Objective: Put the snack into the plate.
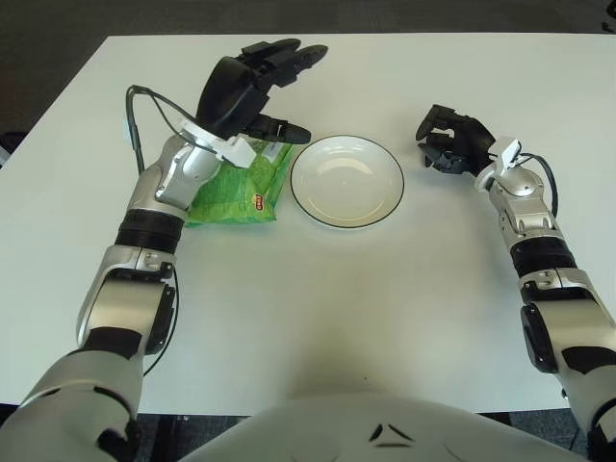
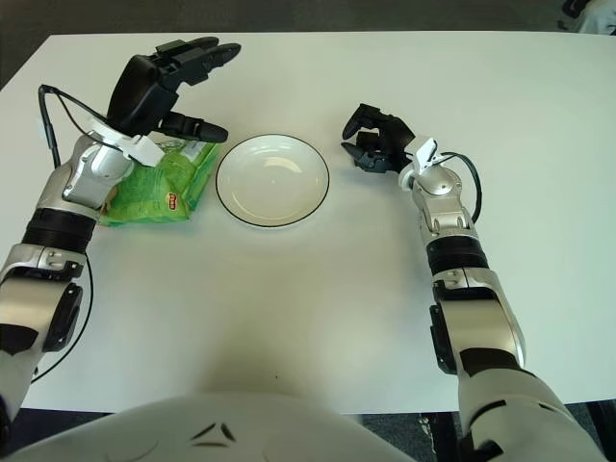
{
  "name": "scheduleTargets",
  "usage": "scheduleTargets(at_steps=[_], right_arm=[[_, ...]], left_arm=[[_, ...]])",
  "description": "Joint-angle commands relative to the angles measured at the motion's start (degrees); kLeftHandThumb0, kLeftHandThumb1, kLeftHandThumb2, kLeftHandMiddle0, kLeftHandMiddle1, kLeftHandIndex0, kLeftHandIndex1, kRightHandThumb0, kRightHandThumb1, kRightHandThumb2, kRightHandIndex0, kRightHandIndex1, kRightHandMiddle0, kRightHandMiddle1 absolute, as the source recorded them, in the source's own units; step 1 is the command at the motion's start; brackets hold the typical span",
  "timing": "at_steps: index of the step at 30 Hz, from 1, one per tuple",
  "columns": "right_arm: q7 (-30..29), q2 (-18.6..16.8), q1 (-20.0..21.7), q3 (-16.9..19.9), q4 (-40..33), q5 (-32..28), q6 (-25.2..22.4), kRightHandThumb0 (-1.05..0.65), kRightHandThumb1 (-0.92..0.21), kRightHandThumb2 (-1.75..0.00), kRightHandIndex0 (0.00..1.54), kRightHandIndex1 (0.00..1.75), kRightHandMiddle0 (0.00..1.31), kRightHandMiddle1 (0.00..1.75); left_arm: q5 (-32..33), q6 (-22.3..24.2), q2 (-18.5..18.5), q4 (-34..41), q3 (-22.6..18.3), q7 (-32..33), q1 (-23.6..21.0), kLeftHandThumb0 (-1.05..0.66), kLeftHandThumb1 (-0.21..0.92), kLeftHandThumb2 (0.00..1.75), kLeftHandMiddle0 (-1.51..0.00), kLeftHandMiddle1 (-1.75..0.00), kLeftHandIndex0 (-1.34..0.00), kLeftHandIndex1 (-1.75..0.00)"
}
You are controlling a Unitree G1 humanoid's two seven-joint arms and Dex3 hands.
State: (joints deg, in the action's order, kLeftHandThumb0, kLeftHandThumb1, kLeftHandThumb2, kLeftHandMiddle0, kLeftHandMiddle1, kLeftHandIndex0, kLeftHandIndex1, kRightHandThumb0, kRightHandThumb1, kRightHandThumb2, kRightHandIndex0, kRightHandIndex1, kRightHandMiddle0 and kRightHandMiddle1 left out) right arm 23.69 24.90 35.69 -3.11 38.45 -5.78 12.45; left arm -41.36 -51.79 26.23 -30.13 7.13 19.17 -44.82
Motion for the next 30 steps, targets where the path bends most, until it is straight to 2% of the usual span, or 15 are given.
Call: scheduleTargets(at_steps=[1,11,14,17,22,29,30], right_arm=[[2.1,-1.0,-7.5,-2.9,5.1,3.6,-6.7,-0.38,-0.78,-0.57,0.76,1.55,0.44,1.57],[2.2,-0.9,-7.1,-2.9,5.3,3.6,-6.8,-0.38,-0.78,-0.56,0.76,1.54,0.44,1.57],[2.2,-0.9,-6.9,-2.9,5.4,3.7,-7.0,-0.38,-0.78,-0.56,0.76,1.54,0.44,1.57],[2.2,-0.8,-6.6,-2.9,5.4,3.7,-7.2,-0.38,-0.78,-0.56,0.76,1.53,0.44,1.57],[2.3,-0.6,-6.2,-2.8,5.1,3.6,-8.0,-0.38,-0.79,-0.55,0.76,1.53,0.44,1.57],[1.6,-0.4,-5.7,-1.8,3.7,2.9,-9.2,-0.38,-0.79,-0.55,0.76,1.53,0.43,1.57],[0.4,-0.8,-5.9,-0.8,3.3,2.3,-8.2,-0.38,-0.8,-0.53,0.76,1.53,0.43,1.57]], left_arm=[[-2.9,-1.5,1.8,-3.5,1.3,4.5,-0.6,-0.54,0.92,0.09,-0.64,-0.01,-0.63,0.0],[-11.8,3.3,3.5,-4.5,4.2,16.5,-2.1,-0.53,0.92,0.13,-0.65,-0.01,-0.63,0.0],[-15.4,6.5,4.0,-8.1,6.2,22.3,-3.9,-0.52,0.92,0.14,-0.66,-0.01,-0.63,0.0],[-17.6,10.2,4.3,-11.6,8.0,25.3,-5.4,-0.54,0.92,0.16,-0.67,-0.01,-0.63,0.0],[-17.4,15.4,4.3,-15.2,10.3,22.9,-6.7,-0.58,0.92,0.2,-0.66,-0.01,-0.62,0.0],[-17.1,18.3,4.1,-22.1,13.9,22.4,-9.3,-0.61,0.92,0.23,-0.63,0.0,-0.61,0.0],[-16.5,18.4,4.0,-23.1,14.2,21.6,-9.6,-0.61,0.92,0.23,-0.63,0.0,-0.61,0.0]])
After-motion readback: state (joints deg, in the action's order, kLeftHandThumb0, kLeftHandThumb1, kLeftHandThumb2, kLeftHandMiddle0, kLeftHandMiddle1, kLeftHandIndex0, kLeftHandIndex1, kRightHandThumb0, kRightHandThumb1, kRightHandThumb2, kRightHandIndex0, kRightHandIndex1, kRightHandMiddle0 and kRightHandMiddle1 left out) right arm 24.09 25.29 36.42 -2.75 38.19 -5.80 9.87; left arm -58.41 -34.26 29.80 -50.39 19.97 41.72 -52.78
